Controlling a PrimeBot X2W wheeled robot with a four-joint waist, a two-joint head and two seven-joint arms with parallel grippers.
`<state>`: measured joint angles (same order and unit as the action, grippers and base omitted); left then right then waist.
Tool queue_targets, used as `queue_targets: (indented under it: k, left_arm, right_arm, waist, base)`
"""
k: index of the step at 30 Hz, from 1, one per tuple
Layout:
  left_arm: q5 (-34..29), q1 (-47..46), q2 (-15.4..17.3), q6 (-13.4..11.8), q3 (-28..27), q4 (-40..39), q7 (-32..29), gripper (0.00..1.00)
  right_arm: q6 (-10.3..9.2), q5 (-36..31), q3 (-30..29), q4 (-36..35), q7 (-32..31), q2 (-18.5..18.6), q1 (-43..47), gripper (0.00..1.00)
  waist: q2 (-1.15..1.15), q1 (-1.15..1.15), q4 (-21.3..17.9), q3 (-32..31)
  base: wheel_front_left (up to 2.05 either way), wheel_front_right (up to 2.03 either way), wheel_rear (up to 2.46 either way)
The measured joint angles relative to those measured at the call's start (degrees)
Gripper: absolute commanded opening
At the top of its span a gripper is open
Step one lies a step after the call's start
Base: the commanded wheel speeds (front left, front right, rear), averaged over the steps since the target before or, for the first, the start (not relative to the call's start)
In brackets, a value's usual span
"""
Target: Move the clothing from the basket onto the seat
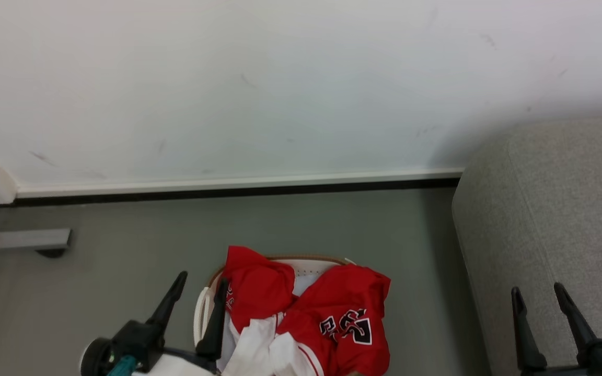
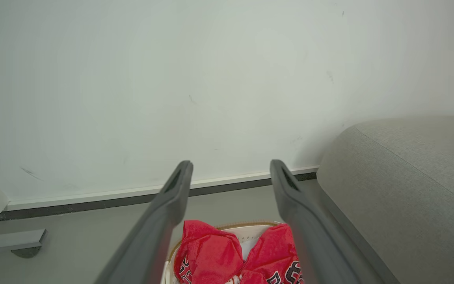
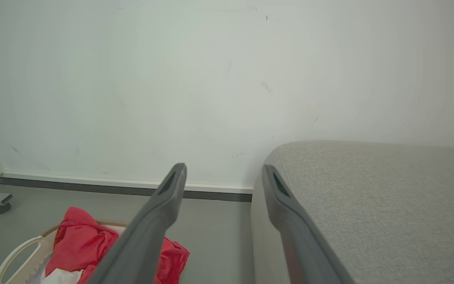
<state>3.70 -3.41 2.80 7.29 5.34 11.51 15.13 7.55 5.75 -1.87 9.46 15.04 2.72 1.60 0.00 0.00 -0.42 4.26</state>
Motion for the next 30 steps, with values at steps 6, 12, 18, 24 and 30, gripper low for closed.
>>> queue_targets:
  k: [6,12,18,24,30]
  left_arm:
    - [-0.21,-8.81,1.13,0.09,4.27,1.90,0.00,1.00]
    - [-1.98,-20.03,3.18,0.20,10.14,9.03,0.01,1.00]
    - [-4.24,-29.82,5.02,0.23,11.98,18.75,0.00,1.00]
    - [-6.95,-38.34,6.98,-1.01,12.74,31.73,-0.03,1.00]
    - [-8.87,-45.99,8.65,-3.90,13.23,41.34,-2.70,1.00]
  right_arm:
    - [0.00,0.43,0.94,-2.55,0.00,0.03,-6.20,1.00]
    - [0.00,0.99,3.24,-4.98,0.01,0.09,-13.29,1.00]
    - [0.00,2.15,6.08,-7.76,0.00,0.11,-18.77,1.00]
    - [0.00,3.60,7.64,-10.81,0.00,0.16,-21.03,1.00]
    - [0.00,4.48,8.84,-13.08,0.01,0.14,-21.86,1.00]
  waist:
    - [0.00,0.00,-0.81,6.90]
    - [0.00,0.02,-2.14,16.13]
    - [0.00,0.02,-4.50,25.16]
    - [0.00,0.02,-7.64,32.91]
    - [0.00,0.02,-10.51,39.16]
  base:
    - [0.00,0.00,0.00]
    - [0.00,0.00,0.00]
    - [0.00,0.00,0.00]
    - [0.00,0.00,0.00]
    - [0.00,0.00,0.00]
